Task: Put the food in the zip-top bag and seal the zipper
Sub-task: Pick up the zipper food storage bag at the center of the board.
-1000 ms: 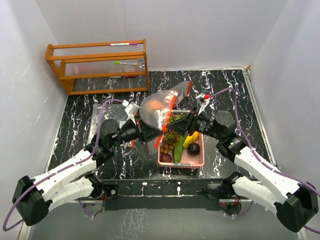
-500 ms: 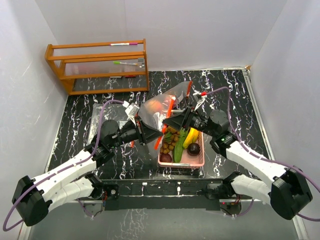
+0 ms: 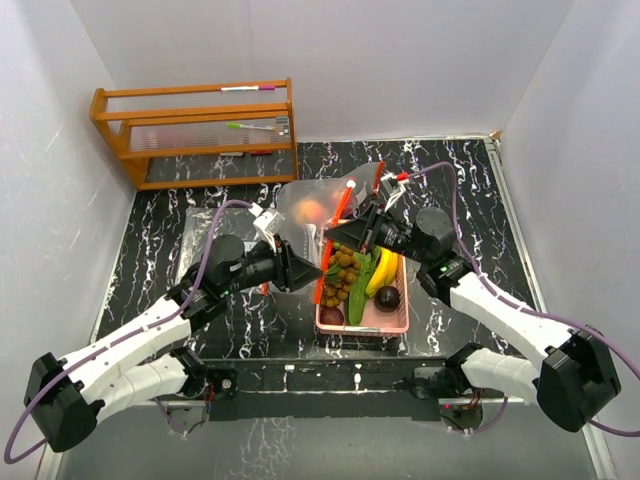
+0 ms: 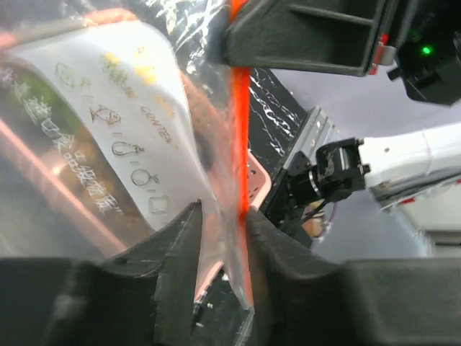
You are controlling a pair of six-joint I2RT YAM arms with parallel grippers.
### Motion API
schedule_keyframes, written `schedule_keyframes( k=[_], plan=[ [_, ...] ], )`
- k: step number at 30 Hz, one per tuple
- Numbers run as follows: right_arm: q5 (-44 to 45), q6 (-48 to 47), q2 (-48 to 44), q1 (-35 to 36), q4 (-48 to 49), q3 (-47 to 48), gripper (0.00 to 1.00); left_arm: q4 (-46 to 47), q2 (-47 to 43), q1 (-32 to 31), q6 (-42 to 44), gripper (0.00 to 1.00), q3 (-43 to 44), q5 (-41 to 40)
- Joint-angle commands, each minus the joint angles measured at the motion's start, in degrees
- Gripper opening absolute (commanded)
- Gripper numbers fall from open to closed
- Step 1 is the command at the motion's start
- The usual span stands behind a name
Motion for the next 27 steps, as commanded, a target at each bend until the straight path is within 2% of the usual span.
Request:
schedule_keyframes(
  k=[1,2,3,6,11,14,20,27],
  plan=[
    [3.67,-5.89,-2.74,-0.33,-9.84,6.97,0.08,-15.06,0.44,0.01,7.16,0.44,6.13,-6.35],
    [5.01,-6.71,-3.26,-0.36,-12.66,7.74,0.08,-17.07,0.74,0.00,8.33,0.87,7.15,-7.46],
    [6.72,-7.70,-3.95,-0.31,-15.15,8.38,0.08,-18.44,0.93,0.01,9.52,0.96,8.14,-8.39],
    [11.34,-9.68,-5.58,-0.27,-22.77,10.14,0.08,-20.85,0.55,0.00,11.58,0.97,10.81,-10.77],
    [17.42,-10.63,-5.90,0.29,-31.88,12.53,0.08,-19.07,1.77,-0.02,12.84,0.97,13.00,-12.29],
    [19.45,-10.40,-5.60,0.74,-33.81,12.66,0.08,-17.82,5.34,-1.16,13.74,0.97,14.72,-15.01],
    [22.71,-10.71,-5.22,0.94,-35.40,13.25,0.08,-17.43,13.71,-7.82,19.19,0.97,20.23,-23.29],
    [24.11,-11.51,-3.07,0.93,-37.57,15.91,0.08,-16.43,15.71,-15.23,23.88,0.97,22.92,-34.71]
  ],
)
